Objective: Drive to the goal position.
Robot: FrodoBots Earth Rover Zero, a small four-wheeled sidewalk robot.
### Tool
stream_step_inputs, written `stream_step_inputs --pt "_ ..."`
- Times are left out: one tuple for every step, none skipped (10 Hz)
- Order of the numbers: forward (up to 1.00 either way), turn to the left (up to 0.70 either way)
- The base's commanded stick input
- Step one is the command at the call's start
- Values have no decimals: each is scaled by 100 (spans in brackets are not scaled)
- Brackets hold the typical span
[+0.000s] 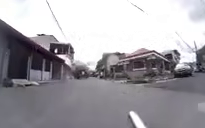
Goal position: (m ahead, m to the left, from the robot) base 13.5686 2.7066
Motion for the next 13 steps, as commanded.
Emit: stream_step_inputs --pt "85 0" --pt "85 0" --pt "85 -1" --pt "85 -6" --pt "85 -14" --pt "85 -26" --pt "85 -34" --pt "85 -34" --pt "85 -34" --pt "85 -34" --pt "85 -34" --pt "85 -12" --pt "85 0"
